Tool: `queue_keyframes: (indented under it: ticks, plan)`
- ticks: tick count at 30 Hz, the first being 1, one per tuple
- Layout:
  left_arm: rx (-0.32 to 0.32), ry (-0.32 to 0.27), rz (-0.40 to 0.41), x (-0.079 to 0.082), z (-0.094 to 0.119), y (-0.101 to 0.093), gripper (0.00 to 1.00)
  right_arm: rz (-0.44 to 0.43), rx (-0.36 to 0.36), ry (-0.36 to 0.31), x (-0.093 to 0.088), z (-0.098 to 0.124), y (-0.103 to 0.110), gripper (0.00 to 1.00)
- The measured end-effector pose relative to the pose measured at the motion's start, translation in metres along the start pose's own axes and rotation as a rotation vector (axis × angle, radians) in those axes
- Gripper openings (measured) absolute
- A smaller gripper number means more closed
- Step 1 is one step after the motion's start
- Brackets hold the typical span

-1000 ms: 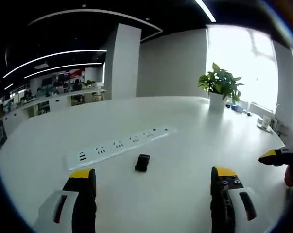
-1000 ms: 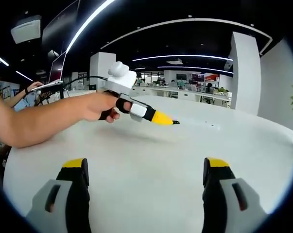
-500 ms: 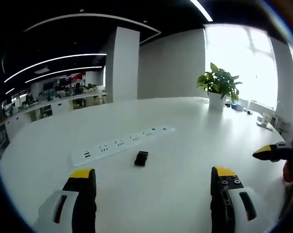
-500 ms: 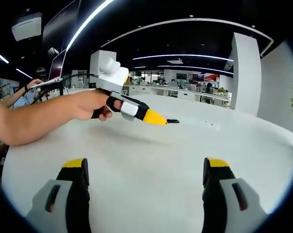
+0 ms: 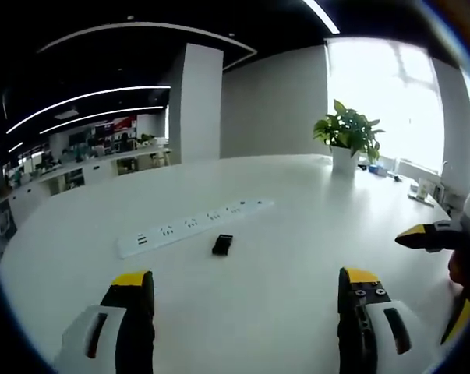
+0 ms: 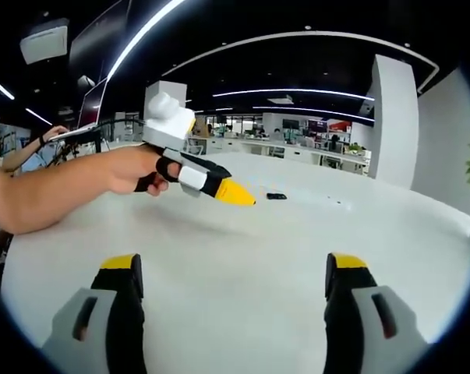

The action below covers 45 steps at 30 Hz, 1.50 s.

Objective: Snap the two parts of the plastic buckle together until the buckle closes and remains connected.

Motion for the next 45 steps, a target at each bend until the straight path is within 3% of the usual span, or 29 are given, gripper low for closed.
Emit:
queue_keyframes:
  ticks: [6, 19, 31, 45]
  plan:
    - [0.005, -0.004, -0.003, -0.002, 0.009, -0.004, 0.99, 0.013, -0.007, -0.02, 0.003, 0.001, 0.0, 0.97]
    - [0.01, -0.007, -0.012, -0.007, 0.026, -0.013, 0.99, 0.02, -0.027, 0.002, -0.003, -0.004, -0.008, 0.97]
    - [0.001, 0.031, -0.06, -0.015, 0.042, -0.024, 0.97, 0.002, -0.036, -0.004, -0.001, -0.004, -0.009, 0.98]
    - [0.002, 0.022, -0.071, -0.018, 0.057, -0.027, 0.99, 0.009, -0.06, 0.008, -0.005, -0.002, -0.012, 0.98]
Point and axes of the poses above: the point that each gripper's makers call its tool centre point, and the gripper's own axes: z roughly backward along the fingers, y roughly to its left, x roughly out of its top, the point moved 8 cm from there along z, roughly backward along the fingers, and after that the axes turned 3 degrees about -y, right-handed, at the moved point
